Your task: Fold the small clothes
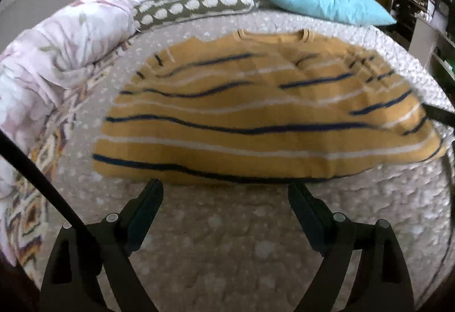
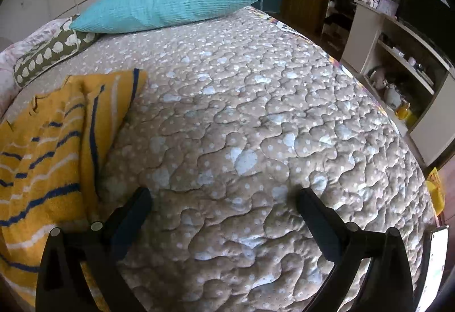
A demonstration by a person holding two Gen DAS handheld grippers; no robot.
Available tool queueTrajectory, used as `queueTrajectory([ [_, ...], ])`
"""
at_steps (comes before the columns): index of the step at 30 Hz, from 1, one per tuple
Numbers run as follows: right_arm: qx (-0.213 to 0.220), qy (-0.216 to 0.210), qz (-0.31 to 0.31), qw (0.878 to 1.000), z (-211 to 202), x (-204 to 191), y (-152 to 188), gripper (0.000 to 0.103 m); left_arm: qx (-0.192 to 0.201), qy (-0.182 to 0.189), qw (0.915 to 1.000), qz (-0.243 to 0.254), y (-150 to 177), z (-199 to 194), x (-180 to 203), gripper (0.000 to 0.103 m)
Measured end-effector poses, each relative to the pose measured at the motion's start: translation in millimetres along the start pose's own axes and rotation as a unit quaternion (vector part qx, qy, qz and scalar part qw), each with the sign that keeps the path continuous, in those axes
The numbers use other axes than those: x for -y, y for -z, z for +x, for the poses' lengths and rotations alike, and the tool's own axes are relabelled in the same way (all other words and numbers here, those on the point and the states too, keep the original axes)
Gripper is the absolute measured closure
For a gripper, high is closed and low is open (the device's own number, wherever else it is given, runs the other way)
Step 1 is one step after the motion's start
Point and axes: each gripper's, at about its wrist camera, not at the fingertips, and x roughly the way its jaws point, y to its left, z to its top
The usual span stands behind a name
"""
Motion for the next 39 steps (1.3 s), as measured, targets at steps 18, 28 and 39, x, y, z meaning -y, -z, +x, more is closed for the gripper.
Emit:
queueTrajectory([
  [18,0.0,-0.001,0.0,1.0,0.4,-0.1,-0.5,0.0,-0.017,0.035,0.9975,-0.058,5.5,31.6,-15.4,0.0],
  [28,0.0,-0.001,0.0,1.0,0.5,-0.2,-0.5,0.0,-0.018,0.035,0.9975,-0.058,5.0,30.9,-15.4,0.0],
  [39,0.0,-0.002,0.0,1.0,0.4,0.0,-0.4,0.0,0.035,0.057,0.9886,-0.135,-2.5,-71.8,-54.5,0.001],
])
